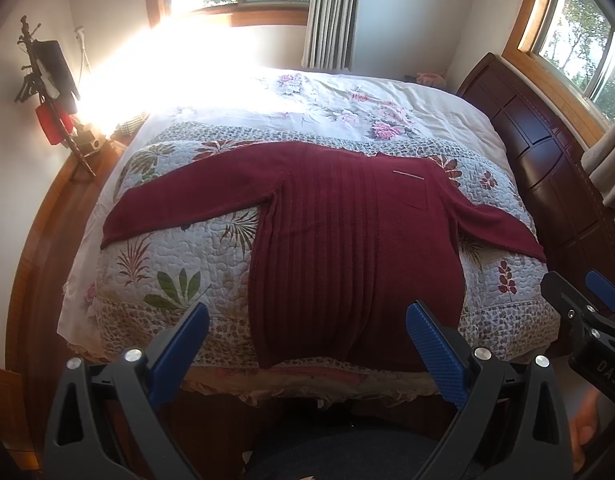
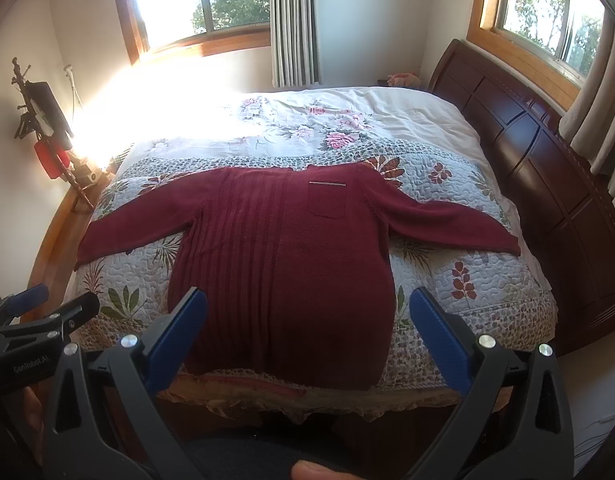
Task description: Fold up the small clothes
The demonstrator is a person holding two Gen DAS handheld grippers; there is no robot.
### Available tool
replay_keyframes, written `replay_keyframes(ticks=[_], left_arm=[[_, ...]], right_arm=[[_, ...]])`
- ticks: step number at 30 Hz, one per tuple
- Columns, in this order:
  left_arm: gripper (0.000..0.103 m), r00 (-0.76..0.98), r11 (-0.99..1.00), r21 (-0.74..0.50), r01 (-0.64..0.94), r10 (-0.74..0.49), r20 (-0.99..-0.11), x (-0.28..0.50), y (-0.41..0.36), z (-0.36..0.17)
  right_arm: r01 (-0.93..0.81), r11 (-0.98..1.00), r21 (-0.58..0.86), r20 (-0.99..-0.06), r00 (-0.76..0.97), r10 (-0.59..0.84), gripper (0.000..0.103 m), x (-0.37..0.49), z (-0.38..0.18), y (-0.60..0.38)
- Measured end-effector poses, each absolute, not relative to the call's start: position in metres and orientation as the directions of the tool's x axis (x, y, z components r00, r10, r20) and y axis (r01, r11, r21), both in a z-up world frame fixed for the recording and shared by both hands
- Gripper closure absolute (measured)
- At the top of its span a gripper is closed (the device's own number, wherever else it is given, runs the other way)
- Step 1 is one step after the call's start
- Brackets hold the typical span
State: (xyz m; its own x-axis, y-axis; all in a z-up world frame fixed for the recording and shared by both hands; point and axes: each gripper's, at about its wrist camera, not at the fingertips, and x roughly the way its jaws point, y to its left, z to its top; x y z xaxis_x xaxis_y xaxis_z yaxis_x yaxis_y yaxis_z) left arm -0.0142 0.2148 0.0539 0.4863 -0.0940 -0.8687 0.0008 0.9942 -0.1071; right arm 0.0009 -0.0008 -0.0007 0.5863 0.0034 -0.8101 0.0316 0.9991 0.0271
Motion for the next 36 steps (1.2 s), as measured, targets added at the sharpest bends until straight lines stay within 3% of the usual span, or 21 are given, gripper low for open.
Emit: replay_keyframes(ticks=[36], left_arm=[[0.004, 0.498, 0.995, -0.096, -0.003, -0.082, -0.864, -0.0137, 0.2220, 0.0494]], right_arm=[[0.032, 0.999, 0.029, -0.808, 0.589, 0.004, 0.003, 0.0014, 0.0013, -0.0013]])
